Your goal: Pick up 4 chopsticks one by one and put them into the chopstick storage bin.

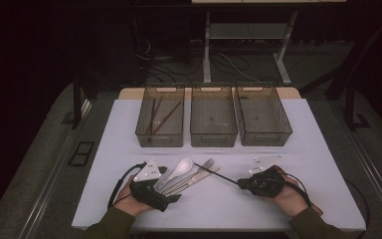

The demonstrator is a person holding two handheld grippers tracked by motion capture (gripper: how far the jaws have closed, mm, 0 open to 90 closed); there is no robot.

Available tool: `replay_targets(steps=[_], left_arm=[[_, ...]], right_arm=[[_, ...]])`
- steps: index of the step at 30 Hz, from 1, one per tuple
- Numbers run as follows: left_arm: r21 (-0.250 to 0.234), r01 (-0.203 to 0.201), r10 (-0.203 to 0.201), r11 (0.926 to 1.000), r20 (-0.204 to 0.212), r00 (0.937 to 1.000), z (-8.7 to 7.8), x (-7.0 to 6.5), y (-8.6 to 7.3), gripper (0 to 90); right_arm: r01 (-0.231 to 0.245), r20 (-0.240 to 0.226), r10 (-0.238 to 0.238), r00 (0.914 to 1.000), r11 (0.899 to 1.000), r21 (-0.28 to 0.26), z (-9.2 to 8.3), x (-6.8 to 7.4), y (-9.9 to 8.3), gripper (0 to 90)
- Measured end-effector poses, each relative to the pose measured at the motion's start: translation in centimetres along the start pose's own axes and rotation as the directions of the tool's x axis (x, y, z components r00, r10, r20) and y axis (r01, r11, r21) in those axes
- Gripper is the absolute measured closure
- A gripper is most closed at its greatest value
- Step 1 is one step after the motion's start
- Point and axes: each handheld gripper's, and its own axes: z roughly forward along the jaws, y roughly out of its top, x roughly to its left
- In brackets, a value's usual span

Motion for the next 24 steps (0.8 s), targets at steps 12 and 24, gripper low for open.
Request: replay_targets(steps=[12,24], left_arm=[[0.004,0.0,0.0,1.0,0.0,1.0,0.1,0.0,0.0,0.0],[0.006,0.0,0.0,1.0,0.001,1.0,0.1,0.0,0.0,0.0]], right_arm=[[-0.011,-0.002,0.011,0.9999,0.998,-0.054,-1.2,-0.4,0.4,85.8],[-0.022,-0.02,0.021,0.9996,0.996,-0.087,-1.7,-0.3,1.2,85.8]])
